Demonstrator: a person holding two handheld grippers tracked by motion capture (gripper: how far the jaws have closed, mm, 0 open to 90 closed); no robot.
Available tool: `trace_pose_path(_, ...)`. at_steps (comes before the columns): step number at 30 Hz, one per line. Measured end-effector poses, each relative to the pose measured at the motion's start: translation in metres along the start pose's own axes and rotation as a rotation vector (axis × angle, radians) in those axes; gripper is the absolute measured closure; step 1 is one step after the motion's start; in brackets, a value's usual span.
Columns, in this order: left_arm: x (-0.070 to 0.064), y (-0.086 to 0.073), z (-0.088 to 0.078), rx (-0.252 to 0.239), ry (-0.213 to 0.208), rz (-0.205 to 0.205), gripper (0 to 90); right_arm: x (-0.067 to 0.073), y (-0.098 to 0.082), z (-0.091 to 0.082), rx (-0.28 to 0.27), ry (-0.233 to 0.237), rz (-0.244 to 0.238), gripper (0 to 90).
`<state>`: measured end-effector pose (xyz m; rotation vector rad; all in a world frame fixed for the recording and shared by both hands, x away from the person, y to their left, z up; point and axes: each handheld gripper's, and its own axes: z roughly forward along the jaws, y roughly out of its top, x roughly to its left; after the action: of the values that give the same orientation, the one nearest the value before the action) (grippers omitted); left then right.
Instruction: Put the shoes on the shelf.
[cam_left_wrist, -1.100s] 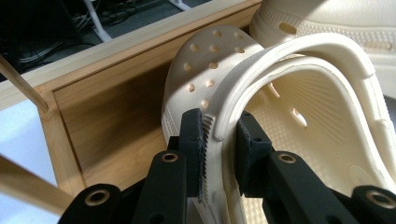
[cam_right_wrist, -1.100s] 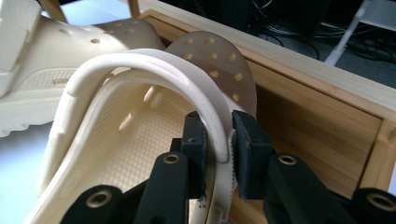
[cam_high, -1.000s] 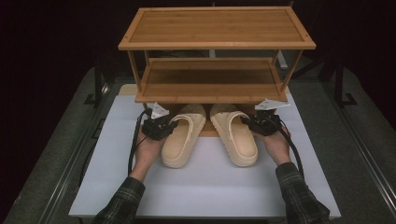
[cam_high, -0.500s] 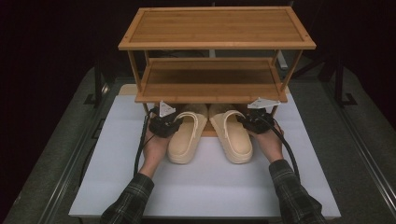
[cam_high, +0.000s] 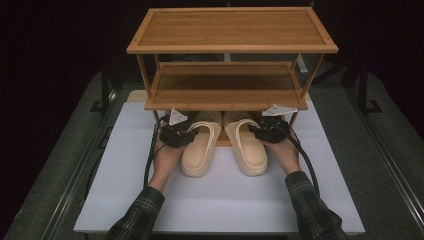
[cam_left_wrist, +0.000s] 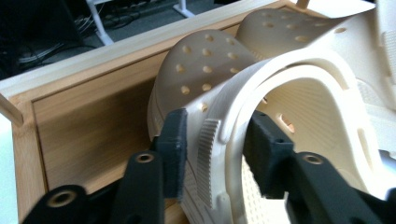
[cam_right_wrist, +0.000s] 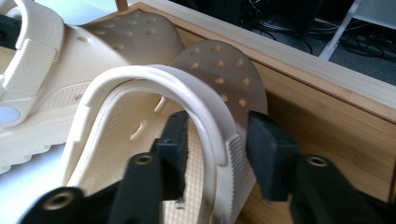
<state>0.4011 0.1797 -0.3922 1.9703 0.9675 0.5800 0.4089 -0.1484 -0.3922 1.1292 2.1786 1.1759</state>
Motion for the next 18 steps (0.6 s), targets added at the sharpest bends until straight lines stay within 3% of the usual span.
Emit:
trace_pose_path(2,0.003,0.001,-0.006,0.000,-0.019,-0.014,45.9,-0.002,-0.001,-0.004,-0.004,0.024,0.025,46.2)
trace_pose_path(5,0.005,0.000,-0.013,0.003,-0.034,-0.017,38.7,-0.005,-0.002,-0.011,-0.006,0.061,0.056,41.0)
trace_pose_path(10,0.006,-0.007,-0.038,0.008,-0.071,0.010,27.4,-0.009,-0.011,-0.037,-0.009,0.132,0.101,28.9)
trace_pose_path(14,0.004,-0.016,-0.047,0.022,-0.099,0.016,21.4,-0.007,-0.019,-0.052,-0.020,0.151,0.097,25.4)
trace_pose_path(15,0.004,-0.021,-0.051,0.028,-0.112,0.012,17.8,-0.005,-0.027,-0.060,-0.015,0.161,0.082,18.7)
trace_pose_path(18,0.003,-0.031,-0.059,0.028,-0.135,0.018,15.3,-0.003,-0.033,-0.064,-0.002,0.152,0.070,16.9)
